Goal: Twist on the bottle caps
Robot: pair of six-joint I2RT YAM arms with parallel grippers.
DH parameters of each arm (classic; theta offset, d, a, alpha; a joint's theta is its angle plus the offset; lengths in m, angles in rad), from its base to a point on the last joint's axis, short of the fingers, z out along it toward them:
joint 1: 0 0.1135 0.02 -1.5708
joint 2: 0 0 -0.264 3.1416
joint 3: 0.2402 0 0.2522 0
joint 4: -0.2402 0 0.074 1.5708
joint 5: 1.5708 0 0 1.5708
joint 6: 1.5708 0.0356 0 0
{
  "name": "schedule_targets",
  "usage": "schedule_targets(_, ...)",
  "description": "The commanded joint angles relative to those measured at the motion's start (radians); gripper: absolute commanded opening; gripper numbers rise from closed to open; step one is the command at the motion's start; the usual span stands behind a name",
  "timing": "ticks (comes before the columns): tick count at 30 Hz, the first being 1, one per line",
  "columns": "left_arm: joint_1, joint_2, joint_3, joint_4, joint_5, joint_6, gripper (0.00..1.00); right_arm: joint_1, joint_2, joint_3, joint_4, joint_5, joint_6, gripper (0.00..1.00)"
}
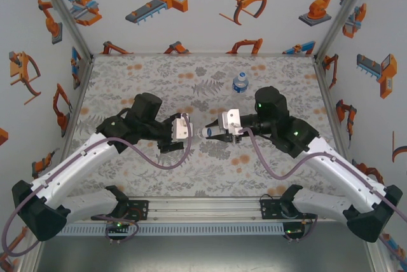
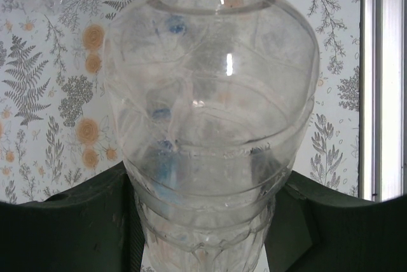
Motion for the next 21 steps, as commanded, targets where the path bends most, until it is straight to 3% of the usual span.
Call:
schedule_targets(1, -0.008, -0.008, 0.005, -0.004, 0.012, 0.019, 0.00, 0.014, 0.012, 0.040, -0.036, -0.011, -0.035, 0.00)
schedule_targets(11, -0.008, -0.012, 0.004, -0.018, 0.031, 0.031, 0.00, 0.033, 0.035, 0.070, -0.085, 0.022, -0.094, 0.00)
schedule_targets(21, -0.017, -0.005, 0.024, -0.030, 0.062, 0.019, 0.00, 0.054, 0.069, 0.115, -0.201, -0.019, -0.282, 0.00)
